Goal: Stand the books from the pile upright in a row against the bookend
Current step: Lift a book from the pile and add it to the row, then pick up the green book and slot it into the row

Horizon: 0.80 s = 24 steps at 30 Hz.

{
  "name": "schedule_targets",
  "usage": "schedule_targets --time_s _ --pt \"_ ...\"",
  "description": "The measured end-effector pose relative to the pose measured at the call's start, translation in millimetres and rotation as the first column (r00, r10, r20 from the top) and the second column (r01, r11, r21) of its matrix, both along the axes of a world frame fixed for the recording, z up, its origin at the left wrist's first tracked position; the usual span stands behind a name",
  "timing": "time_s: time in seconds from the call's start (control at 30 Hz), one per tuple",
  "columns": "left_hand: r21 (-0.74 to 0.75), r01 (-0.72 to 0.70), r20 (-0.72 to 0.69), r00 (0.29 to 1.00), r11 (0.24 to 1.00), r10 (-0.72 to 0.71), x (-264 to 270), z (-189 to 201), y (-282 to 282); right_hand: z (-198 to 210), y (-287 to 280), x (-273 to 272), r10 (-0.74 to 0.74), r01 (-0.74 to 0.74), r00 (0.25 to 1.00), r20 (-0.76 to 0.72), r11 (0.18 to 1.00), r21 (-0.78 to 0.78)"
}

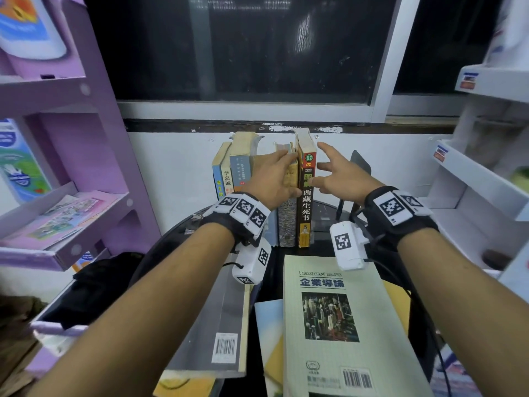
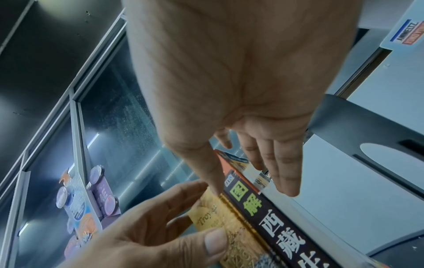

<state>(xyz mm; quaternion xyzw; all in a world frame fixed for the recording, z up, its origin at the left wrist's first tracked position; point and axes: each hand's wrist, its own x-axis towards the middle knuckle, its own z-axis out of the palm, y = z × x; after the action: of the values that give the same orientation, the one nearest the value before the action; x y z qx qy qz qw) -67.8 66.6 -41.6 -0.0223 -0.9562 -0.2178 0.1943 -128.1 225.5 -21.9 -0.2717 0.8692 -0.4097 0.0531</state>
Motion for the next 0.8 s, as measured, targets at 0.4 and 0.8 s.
schedule_targets --time_s 0.4,0.8 --pt "-0.055 -0.039 -0.026 0.999 0.998 0.038 42.2 -16.2 15.2 -10.0 27.2 48.9 0.037 -0.068 0.989 0.14 0.973 0.223" --pt "0.007 -0.068 0.261 0.963 0.998 0.064 88.0 -48.6 36.9 -43.1 55.6 101.4 0.019 -0.068 0.992 0.126 0.914 0.401"
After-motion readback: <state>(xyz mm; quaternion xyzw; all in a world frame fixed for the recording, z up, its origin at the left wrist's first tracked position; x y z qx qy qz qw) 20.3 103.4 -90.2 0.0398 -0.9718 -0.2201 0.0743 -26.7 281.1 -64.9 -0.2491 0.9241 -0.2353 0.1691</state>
